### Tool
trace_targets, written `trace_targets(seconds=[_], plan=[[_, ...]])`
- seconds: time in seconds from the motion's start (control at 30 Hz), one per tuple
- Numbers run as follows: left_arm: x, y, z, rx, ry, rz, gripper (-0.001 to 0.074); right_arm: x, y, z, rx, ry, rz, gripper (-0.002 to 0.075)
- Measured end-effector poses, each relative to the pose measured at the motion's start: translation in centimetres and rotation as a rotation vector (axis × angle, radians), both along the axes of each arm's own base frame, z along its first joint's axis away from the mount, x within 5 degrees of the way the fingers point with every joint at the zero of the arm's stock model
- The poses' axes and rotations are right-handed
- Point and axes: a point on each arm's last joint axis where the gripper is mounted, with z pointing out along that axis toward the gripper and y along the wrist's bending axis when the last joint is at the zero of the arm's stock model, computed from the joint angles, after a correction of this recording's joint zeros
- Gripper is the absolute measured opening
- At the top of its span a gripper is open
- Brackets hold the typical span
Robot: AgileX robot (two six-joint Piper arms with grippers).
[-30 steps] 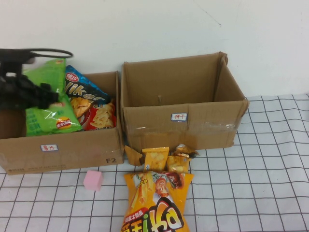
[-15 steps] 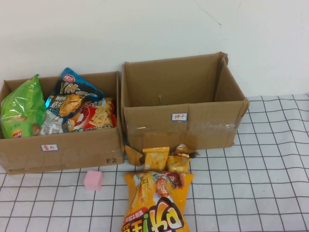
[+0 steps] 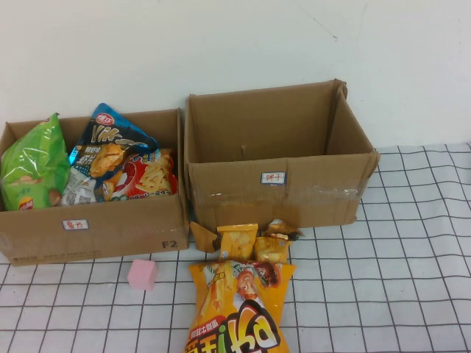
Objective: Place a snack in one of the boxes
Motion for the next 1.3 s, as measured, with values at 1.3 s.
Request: trace_targets(seconds=[1.3], plan=[[-6.1,1.8,-16.9,-0.126,-0.065,0.325,0.0000,0.0,0.0,0.0,0.000,-0.002,0.000,0.0000]])
